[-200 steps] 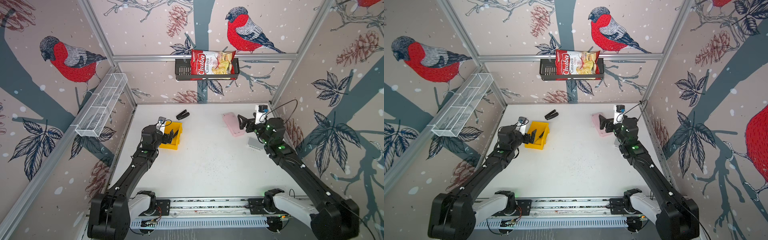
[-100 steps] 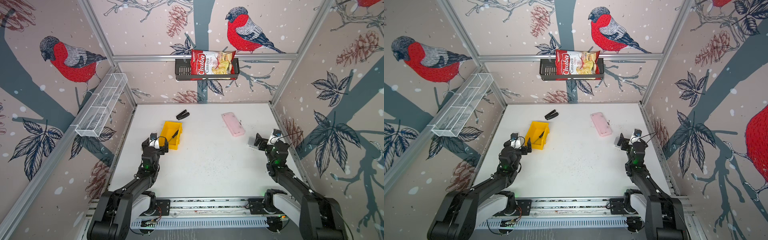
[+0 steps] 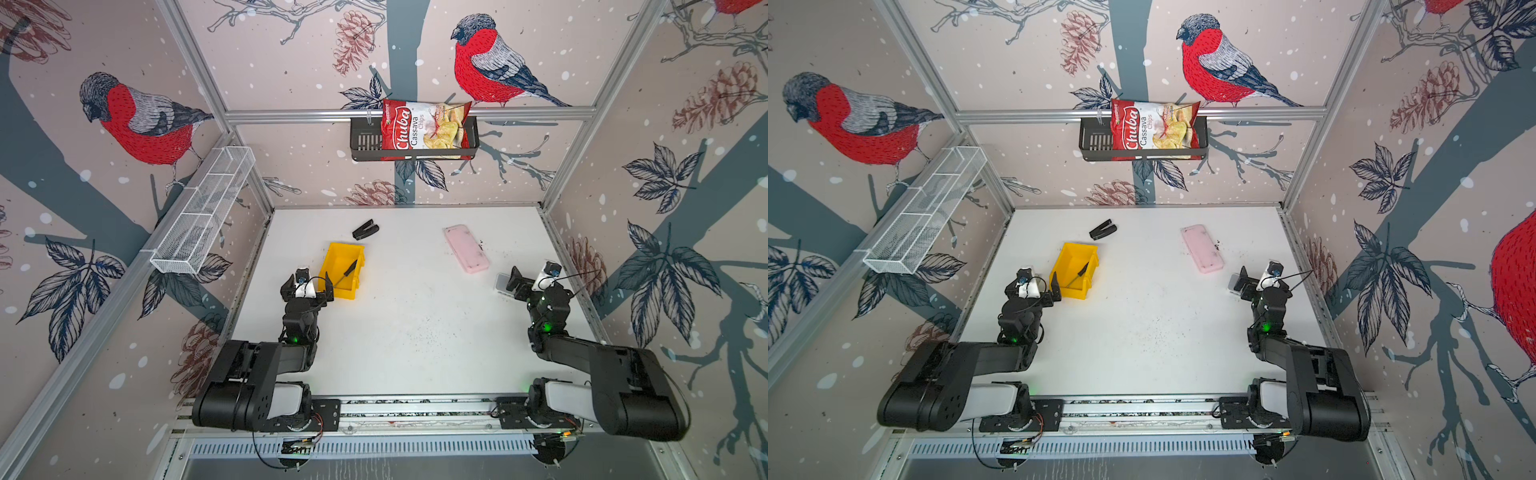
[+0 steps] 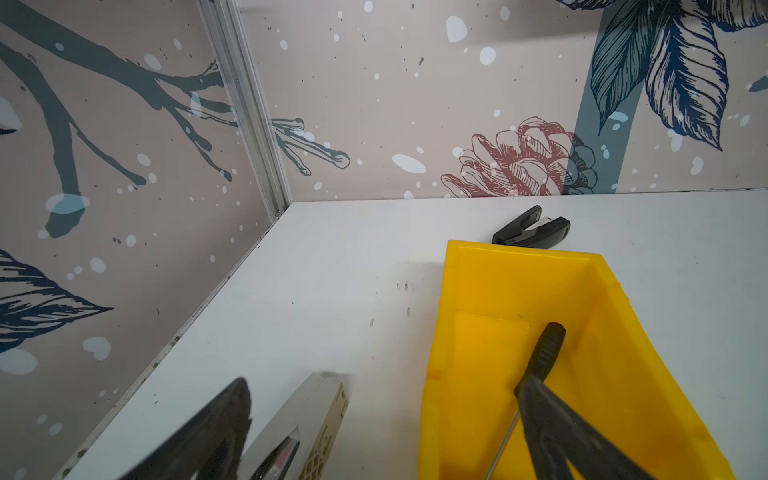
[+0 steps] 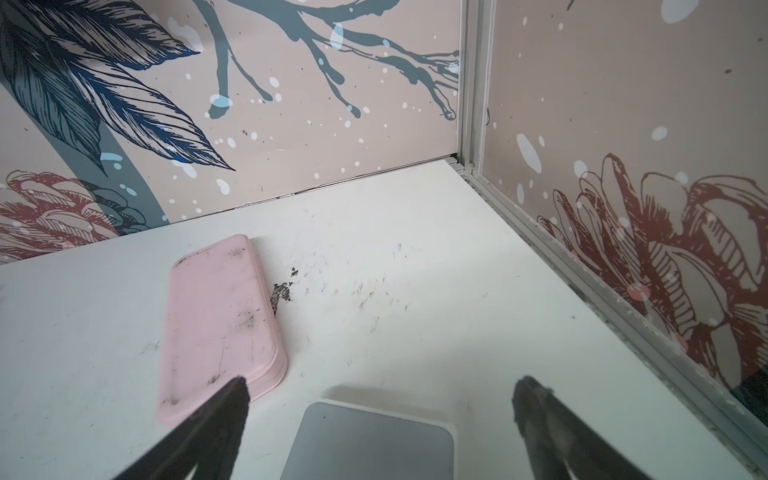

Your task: Put the screwdriver in the bin

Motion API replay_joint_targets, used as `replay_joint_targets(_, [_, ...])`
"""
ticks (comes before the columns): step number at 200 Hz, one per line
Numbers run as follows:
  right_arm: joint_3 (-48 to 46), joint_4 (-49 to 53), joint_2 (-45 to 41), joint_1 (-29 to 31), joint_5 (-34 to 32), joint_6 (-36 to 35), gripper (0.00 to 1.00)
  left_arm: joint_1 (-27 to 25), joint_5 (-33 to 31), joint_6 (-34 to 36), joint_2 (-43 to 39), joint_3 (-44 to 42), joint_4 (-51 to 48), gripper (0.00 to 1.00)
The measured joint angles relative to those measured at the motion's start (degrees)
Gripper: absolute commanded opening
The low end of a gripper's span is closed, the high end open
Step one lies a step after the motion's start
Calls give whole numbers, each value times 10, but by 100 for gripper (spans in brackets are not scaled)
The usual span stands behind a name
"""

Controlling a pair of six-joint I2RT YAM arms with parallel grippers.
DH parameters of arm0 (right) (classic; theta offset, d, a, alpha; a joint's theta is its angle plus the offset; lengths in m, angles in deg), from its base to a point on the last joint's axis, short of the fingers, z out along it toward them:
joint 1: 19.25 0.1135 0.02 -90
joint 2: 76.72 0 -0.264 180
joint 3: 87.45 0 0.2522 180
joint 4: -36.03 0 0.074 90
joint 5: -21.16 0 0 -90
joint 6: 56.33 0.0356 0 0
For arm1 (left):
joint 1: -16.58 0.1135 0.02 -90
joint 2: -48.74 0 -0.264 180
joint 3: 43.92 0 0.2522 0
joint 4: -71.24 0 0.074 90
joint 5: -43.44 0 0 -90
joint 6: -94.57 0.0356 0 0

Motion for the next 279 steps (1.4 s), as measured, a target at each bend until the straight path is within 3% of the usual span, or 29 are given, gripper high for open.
replay_joint_targets(56, [10,-68,78,0,13,-7,100,6,26,-5,102,12,76,99])
replay_joint_targets(126, [17,-104,116,2,16,-9,99,14,18,-16,105,68,37,98])
replay_joint_targets(279, [24,-103,120,11,10,-18,99,16,10,-25,105,70,21,99])
